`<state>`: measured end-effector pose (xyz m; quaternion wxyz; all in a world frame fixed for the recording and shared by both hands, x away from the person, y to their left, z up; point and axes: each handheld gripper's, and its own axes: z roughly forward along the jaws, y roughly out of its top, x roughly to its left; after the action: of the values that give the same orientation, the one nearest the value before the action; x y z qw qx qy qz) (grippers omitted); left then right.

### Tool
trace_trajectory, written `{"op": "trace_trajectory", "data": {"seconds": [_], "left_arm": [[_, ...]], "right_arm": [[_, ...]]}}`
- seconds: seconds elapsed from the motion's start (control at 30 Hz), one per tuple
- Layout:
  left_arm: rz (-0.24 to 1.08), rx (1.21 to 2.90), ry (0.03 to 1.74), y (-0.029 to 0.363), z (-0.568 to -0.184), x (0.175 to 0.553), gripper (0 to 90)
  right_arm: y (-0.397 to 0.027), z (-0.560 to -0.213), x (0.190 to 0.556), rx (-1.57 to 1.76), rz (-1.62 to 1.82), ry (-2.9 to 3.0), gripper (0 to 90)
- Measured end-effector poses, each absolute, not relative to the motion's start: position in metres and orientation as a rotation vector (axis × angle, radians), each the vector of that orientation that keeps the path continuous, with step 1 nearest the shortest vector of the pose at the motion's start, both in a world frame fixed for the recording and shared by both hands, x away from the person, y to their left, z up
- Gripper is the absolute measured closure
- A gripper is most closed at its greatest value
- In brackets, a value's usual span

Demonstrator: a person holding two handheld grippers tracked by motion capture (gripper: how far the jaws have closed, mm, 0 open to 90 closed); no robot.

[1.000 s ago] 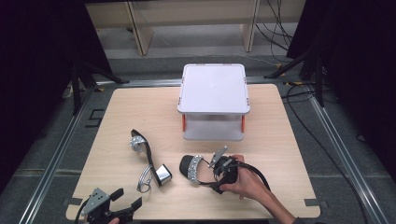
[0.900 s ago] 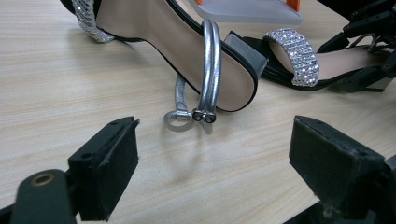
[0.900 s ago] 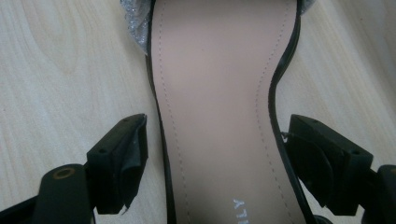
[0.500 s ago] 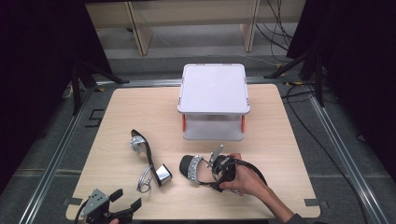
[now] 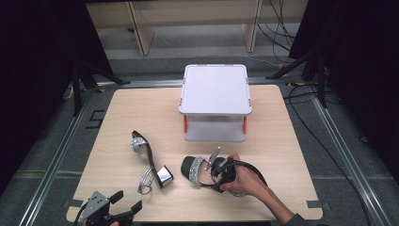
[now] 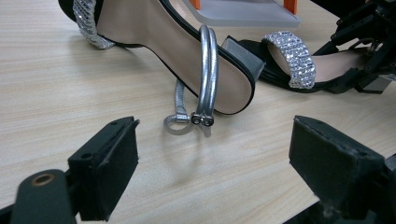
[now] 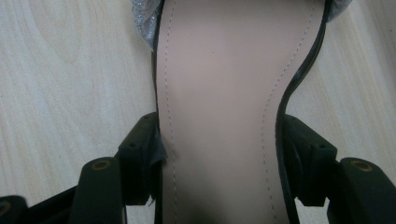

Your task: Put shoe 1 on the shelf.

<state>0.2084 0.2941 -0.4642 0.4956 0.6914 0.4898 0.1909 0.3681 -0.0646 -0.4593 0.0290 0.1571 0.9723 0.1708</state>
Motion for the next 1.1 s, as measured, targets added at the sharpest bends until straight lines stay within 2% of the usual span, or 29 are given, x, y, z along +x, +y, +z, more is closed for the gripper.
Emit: {"op": "trace_trajectory", "data": {"seconds": [0.1,0.17,0.23,0.43,0.57,0.6,0.67,0.9,0.93,0.97,1.1], "left_arm": [[0.458,1.696,1.218,0.293,-0.463,0.207,15.2],[0.460,1.680,1.174,0.292,-0.465,0.209,15.3],[0.463,1.683,1.196,0.292,-0.465,0.208,15.3],[0.465,1.683,1.195,0.292,-0.465,0.209,15.3],[0.464,1.683,1.167,0.293,-0.465,0.210,15.4],[0.459,1.685,1.223,0.293,-0.464,0.207,15.4],[0.461,1.696,1.221,0.293,-0.463,0.207,15.4],[0.468,1.687,1.228,0.294,-0.463,0.206,15.4],[0.469,1.673,1.185,0.294,-0.465,0.209,15.4],[0.463,1.671,1.237,0.293,-0.463,0.207,15.4],[0.468,1.682,1.193,0.293,-0.464,0.208,15.5]], "right_arm": [[-0.066,-0.459,0.369,0.484,0.528,3.010,38.3],[-0.068,-0.459,0.368,0.446,0.510,3.021,36.9],[-0.068,-0.459,0.367,0.437,0.511,3.020,41.4],[-0.064,-0.456,0.365,0.491,0.449,3.014,42.8],[-0.062,-0.455,0.366,0.471,0.510,3.011,42.8],[-0.061,-0.454,0.365,0.487,0.524,3.017,42.8],[-0.058,-0.451,0.364,0.492,0.567,3.017,42.8],[-0.051,-0.432,0.366,0.506,0.638,3.003,42.8],[-0.049,-0.423,0.368,0.507,0.650,2.987,42.8],[-0.047,-0.418,0.370,0.497,0.659,2.990,42.8],[-0.041,-0.397,0.377,0.554,0.698,2.990,42.8]]}}
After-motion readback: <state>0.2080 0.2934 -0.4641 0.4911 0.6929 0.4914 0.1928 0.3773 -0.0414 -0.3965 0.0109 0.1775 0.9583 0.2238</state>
